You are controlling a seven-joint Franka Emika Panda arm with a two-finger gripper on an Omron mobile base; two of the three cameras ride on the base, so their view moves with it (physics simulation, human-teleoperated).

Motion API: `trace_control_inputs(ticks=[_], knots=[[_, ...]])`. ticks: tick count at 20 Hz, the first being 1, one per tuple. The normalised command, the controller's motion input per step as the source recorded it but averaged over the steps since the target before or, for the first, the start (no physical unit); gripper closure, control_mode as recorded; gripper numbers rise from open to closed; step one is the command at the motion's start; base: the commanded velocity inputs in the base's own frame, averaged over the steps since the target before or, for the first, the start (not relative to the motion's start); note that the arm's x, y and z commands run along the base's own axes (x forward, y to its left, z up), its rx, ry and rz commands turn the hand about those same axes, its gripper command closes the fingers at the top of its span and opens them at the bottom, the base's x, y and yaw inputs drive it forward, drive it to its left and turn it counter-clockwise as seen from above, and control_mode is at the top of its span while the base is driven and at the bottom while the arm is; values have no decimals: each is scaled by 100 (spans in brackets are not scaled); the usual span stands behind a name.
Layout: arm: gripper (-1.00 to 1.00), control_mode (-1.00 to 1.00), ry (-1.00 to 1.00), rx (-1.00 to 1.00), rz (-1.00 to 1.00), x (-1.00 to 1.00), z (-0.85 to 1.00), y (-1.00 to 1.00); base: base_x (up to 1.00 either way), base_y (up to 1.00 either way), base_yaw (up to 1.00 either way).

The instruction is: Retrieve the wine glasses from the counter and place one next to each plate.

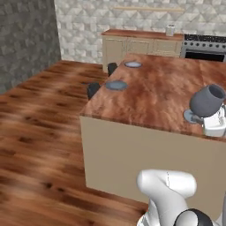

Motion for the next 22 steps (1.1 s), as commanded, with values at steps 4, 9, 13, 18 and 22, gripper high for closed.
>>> trace_control_inputs(ticks=[4,9,13,18,22], knots=[[100,100,0,0,0,0,0,0,0,100,-18],[100,100,0,0,0,0,0,0,9,100,-14],[100,100,0,0,0,0,0,0,69,100,-20],[100,100,0,0,0,0,0,0,84,100,-30],[100,100,0,0,0,0,0,0,96,94,-23]])
